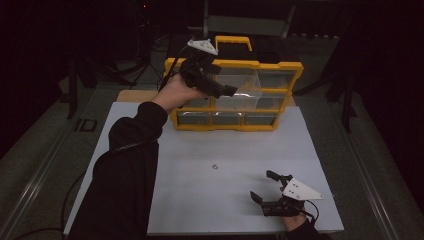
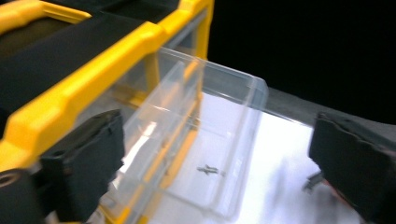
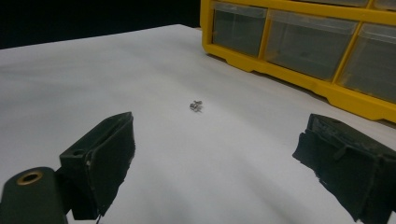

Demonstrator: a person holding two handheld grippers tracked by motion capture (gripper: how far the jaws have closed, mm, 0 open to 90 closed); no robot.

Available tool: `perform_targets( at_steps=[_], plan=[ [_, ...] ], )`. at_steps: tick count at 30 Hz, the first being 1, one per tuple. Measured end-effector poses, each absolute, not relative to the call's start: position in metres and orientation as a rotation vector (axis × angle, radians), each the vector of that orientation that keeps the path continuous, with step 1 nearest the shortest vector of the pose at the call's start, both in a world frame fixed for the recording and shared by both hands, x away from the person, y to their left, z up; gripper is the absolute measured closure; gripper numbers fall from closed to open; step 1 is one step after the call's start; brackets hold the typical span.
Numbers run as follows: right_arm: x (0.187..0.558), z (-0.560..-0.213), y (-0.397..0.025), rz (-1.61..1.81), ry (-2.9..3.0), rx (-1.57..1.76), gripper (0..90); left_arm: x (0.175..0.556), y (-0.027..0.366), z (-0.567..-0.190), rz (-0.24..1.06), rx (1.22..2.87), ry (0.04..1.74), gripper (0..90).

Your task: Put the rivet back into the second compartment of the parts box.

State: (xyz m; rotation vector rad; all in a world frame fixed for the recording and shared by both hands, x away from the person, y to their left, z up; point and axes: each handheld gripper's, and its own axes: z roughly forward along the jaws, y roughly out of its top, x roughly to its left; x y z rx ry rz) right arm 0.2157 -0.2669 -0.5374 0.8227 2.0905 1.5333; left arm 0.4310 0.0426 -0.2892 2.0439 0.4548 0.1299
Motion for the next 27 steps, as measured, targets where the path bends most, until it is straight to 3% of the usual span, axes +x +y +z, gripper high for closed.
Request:
perform_targets(
  at_steps=[12,27],
  plan=[
    [0.217,-0.538,-0.269,1.552,2.059,0.807,9.6,0.403,0.072,-0.302,0.078,2.003,0.414,0.0],
    [0.22,-0.54,-0.268,1.545,2.057,0.811,9.6,0.364,0.081,-0.364,0.009,2.011,0.323,1.6]
  ],
)
